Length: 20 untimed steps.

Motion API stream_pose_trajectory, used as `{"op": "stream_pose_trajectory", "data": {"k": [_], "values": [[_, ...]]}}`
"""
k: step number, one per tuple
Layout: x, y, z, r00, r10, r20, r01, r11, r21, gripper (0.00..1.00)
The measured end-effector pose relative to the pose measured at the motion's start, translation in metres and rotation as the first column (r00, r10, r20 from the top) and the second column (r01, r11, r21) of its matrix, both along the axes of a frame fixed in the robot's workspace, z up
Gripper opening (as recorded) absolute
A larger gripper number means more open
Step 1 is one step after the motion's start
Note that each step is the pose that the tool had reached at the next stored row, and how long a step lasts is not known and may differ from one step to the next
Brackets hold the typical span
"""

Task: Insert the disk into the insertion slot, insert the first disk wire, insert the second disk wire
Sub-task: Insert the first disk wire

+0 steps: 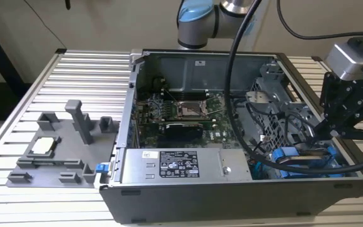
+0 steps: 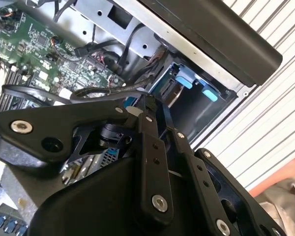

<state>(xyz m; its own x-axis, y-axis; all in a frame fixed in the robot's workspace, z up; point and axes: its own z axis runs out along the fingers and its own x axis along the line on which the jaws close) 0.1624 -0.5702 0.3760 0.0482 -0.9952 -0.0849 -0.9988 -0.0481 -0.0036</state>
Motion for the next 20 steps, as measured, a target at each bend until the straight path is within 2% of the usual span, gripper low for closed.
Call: {"op": "stream_pose_trajectory", "data": {"k": [5,15,20], "values": [[0.0010,-0.0019,-0.0038,0.9999,-0.016,0.0000,0.016,0.9999,0.0000,0.19],[0.0023,-0.0021,-0.0108,0.9987,-0.051,0.0000,0.051,0.9987,0.0000,0.19],[0.0027,-0.0022,-0.0131,0.9986,-0.053,0.0005,0.053,0.9985,-0.0088,0.19]]}}
